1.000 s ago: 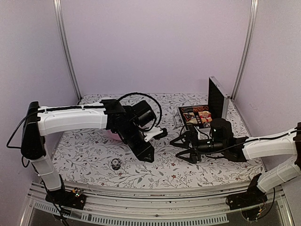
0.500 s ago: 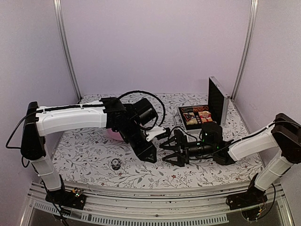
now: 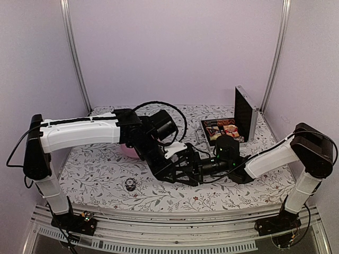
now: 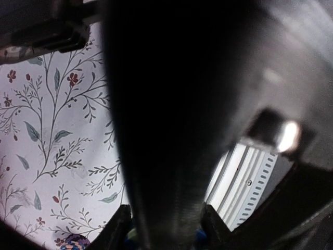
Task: Pack up texas hold em set
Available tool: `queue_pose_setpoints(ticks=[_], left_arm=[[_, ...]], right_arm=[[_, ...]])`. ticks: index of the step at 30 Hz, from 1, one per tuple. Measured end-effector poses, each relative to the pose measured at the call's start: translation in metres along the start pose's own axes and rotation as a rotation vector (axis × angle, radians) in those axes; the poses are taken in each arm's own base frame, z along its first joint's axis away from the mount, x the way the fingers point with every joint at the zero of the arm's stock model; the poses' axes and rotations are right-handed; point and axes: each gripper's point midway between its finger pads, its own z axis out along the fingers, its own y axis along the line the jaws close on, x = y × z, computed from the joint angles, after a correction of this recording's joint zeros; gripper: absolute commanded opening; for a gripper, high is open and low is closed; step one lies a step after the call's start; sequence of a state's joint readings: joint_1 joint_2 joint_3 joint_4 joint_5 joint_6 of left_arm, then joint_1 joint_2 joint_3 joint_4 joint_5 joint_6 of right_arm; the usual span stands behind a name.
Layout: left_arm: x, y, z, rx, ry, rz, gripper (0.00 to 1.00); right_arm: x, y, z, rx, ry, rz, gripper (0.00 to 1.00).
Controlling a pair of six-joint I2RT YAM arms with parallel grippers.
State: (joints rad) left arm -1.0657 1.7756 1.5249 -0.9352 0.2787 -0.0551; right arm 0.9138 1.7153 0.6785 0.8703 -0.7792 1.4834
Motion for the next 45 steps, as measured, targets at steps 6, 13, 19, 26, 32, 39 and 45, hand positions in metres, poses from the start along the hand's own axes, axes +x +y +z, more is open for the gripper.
queue_pose_setpoints(ticks=[6,13,19,26,32,39,45], left_arm=[[0.001,-0.001,0.000,-0.002,0.004,0.004,0.24],[0.001,0.001,0.001,-0.020,0.002,0.008,0.23],[0.000,0.004,0.000,-0.038,-0.002,0.007,0.23],[0.000,0.005,-0.001,-0.056,-0.006,0.010,0.23],[0.001,0.008,-0.002,-0.071,-0.010,0.011,0.29],[-0.002,0.012,0.001,-0.093,-0.034,0.015,0.77],[-0.013,0.012,-0.019,-0.120,-0.143,0.039,0.90]], right_arm=[[0.002,0.004,0.003,-0.017,0.020,-0.004,0.48],[0.001,0.007,0.005,-0.032,0.025,-0.008,0.38],[0.002,0.003,0.007,-0.027,0.029,-0.003,0.29],[0.002,0.001,0.011,-0.026,0.038,0.004,0.10],[0.002,0.001,0.012,-0.026,0.038,-0.003,0.03],[0.002,-0.002,0.011,0.015,0.013,-0.029,0.02],[-0.005,0.003,-0.005,0.105,-0.074,-0.096,0.02]])
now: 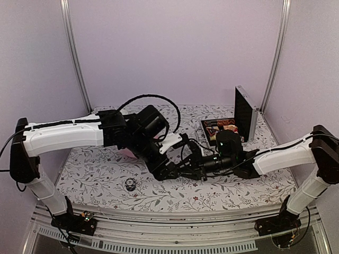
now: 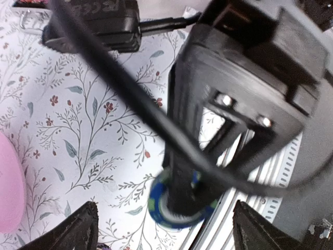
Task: Pack up texas hold em set
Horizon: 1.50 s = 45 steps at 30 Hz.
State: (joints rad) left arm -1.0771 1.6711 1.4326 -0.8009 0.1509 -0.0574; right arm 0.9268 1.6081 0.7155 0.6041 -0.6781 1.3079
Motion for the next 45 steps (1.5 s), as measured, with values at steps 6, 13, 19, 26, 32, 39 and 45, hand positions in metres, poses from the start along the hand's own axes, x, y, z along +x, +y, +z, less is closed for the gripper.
queue_pose_setpoints(ticks=[6,13,19,26,32,39,45], left_arm=[[-0.015,-0.002,-0.042,-0.011,-0.179,0.024,0.96],[-0.028,0.076,-0.095,-0.139,-0.387,-0.152,0.96],[0.005,0.181,-0.137,-0.364,-0.508,-0.388,0.97],[0.010,0.205,-0.152,-0.499,-0.532,-0.379,0.97],[0.033,0.227,-0.140,-0.620,-0.495,-0.368,0.97],[0.047,0.232,-0.130,-0.644,-0.456,-0.357,0.97],[0.043,0.232,-0.131,-0.646,-0.472,-0.345,0.97]], right_arm=[[-0.051,-0.006,-0.040,0.198,-0.191,-0.101,0.02],[-0.141,-0.024,-0.129,0.593,-0.453,-0.258,0.02],[-0.194,-0.042,-0.191,0.889,-0.523,-0.378,0.02],[-0.219,-0.106,-0.208,1.109,-0.379,-0.394,0.02],[-0.236,-0.134,-0.215,1.191,-0.310,-0.404,0.02],[-0.246,-0.154,-0.229,1.271,-0.284,-0.408,0.02],[-0.250,-0.165,-0.245,1.324,-0.281,-0.396,0.02]])
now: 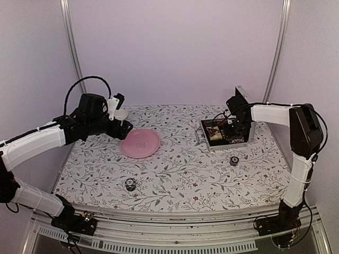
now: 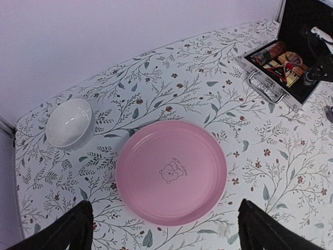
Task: Pack up texas hold em set
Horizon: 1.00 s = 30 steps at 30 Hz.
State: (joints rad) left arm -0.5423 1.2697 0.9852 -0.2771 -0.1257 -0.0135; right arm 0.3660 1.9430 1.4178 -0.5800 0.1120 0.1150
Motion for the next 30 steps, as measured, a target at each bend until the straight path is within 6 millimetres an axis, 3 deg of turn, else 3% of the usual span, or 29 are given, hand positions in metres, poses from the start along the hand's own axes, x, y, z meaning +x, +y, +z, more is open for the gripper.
queue_pose_setpoints(ticks=[17,30], left_arm=[[-0.001,-0.002,0.000,0.013,-0.005,0.004,0.97],[-0.001,-0.004,0.000,0.022,-0.005,0.006,0.97]], right_arm=[[0.003,-0.010,0.009,0.049,0.015,-0.027,0.03],[0.002,-0.021,0.009,0.112,0.009,-0.025,0.17]])
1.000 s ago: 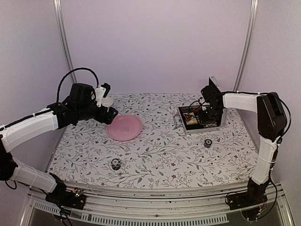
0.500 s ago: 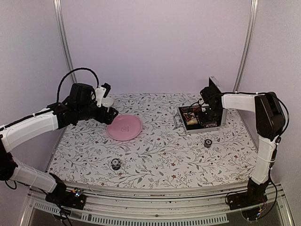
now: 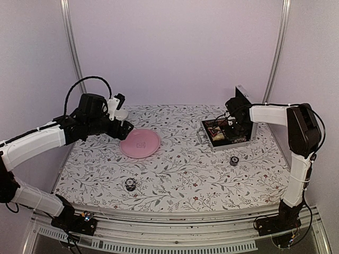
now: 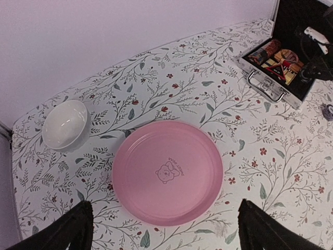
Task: Pack up texas hold em set
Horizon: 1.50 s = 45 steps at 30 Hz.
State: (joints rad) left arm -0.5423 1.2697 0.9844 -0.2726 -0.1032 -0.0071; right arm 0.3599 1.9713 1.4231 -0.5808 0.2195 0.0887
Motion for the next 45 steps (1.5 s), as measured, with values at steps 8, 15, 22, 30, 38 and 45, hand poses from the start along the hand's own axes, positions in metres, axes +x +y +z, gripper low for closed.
queue_pose_setpoints(ticks=[8,15,22,30,38,45], left_arm=[[0.000,-0.001,0.000,0.008,-0.001,0.000,0.97],[0.000,-0.002,0.000,0.010,-0.001,0.000,0.97],[0.000,-0.002,0.000,0.012,-0.002,0.001,0.97],[-0.001,-0.002,-0.001,0.012,-0.008,0.000,0.97],[-0.008,0.000,-0.014,0.010,-0.060,-0.002,0.97],[-0.013,-0.002,-0.016,0.017,-0.079,-0.023,0.94]], right_arm=[[0.001,-0.001,0.001,0.007,0.003,-0.002,0.26],[0.005,-0.004,0.002,0.019,0.011,-0.004,0.36],[0.005,-0.006,0.002,0.030,0.011,-0.007,0.39],[0.005,-0.008,0.001,0.036,0.010,-0.008,0.53],[-0.006,-0.004,-0.020,-0.012,-0.033,0.007,0.61],[-0.024,0.007,-0.061,-0.127,-0.119,0.046,0.65]])
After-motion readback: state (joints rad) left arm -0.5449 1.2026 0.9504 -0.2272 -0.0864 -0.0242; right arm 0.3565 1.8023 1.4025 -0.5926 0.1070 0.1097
